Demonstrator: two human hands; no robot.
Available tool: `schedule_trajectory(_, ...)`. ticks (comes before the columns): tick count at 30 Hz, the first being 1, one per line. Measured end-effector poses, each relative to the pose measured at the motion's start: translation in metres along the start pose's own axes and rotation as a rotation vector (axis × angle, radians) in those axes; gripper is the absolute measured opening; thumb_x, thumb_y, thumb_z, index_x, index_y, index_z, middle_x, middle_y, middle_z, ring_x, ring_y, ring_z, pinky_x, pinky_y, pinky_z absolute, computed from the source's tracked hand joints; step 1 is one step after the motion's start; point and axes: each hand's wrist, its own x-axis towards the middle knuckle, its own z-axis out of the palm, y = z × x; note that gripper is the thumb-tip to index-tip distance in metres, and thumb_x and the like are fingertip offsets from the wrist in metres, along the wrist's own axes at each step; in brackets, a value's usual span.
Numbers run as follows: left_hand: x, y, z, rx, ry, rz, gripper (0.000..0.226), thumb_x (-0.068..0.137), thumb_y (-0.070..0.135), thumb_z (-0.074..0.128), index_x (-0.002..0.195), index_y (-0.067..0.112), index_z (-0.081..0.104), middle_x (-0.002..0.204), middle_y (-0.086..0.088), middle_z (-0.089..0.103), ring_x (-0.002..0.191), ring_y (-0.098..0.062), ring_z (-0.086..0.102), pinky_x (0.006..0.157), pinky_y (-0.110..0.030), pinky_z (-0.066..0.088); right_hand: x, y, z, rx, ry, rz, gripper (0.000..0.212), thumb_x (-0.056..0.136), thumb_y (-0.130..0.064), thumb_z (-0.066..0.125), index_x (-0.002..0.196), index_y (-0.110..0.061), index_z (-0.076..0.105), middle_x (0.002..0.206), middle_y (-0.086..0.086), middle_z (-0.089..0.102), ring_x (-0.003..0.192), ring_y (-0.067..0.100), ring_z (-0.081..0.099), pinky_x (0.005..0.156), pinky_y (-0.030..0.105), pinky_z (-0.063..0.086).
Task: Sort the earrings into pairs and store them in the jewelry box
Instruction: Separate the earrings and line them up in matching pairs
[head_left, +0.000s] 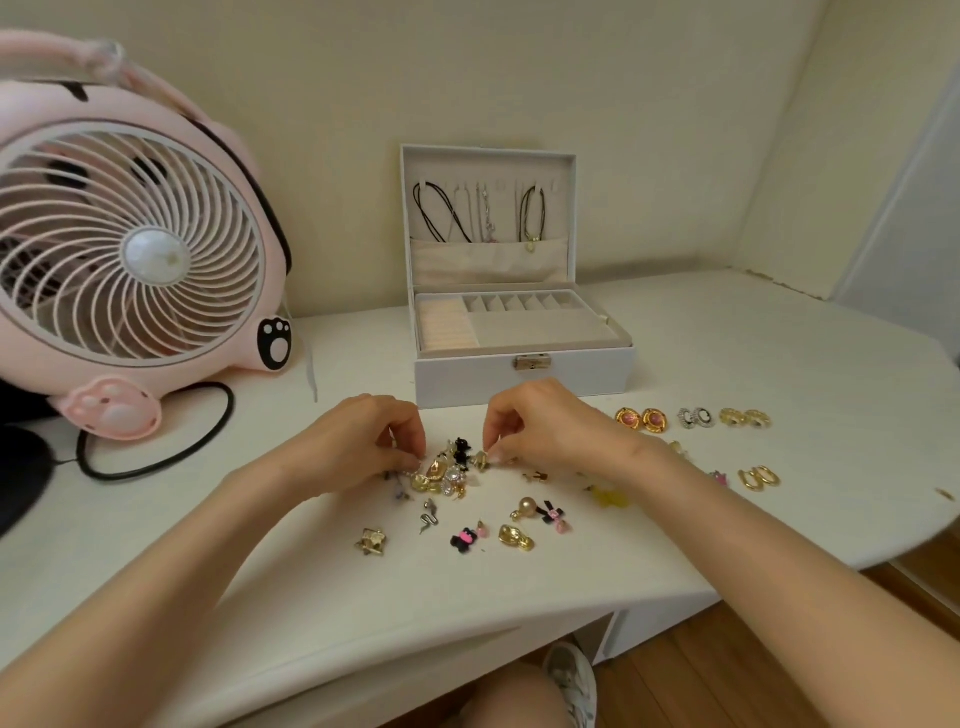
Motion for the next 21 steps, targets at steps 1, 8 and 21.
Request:
schedule_trajectory(1,0.000,-0.001,0.000,-0.006,0.006,-0.001,0.013,0.082,0.016,0.068,0.079,0.026,0.061,0.086,0.008,0.063,0.079,-0.008,0.054,0.068,-0.016,0.042,0.000,0.001,0.000,-0.001,0.010,-0.004,0.006,0.081,-0.015,0.071,0.087,-0.015,0.069,0.078,-0.009,0.055,0.077,0.009,0.054,0.062,0.017,0.042)
schedule_trajectory(8,-0.001,-0.008,-0.003,-0.101,0.158,-0.038,0.017,0.084,0.009,0.063,0.082,0.025,0.063,0.086,0.008,0.065,0.078,-0.007,0.054,0.066,-0.019,0.042,0.000,0.005,0.002,-0.102,0.098,-0.005,0.023,0.083,0.001,0.054,0.090,-0.016,0.068,0.074,-0.011,0.047,0.074,0.011,0.051,0.064,0.023,0.044)
schedule_trajectory(21,-0.003,-0.010,-0.008,-0.119,0.207,-0.064,0.011,0.082,0.011,0.066,0.081,0.022,0.064,0.085,0.002,0.066,0.077,-0.012,0.055,0.064,-0.023,0.041,-0.003,-0.010,0.005,-0.194,0.034,-0.073,0.019,0.082,-0.019,0.065,0.098,-0.028,0.068,0.095,-0.010,0.060,0.087,0.008,0.054,0.061,0.017,0.037)
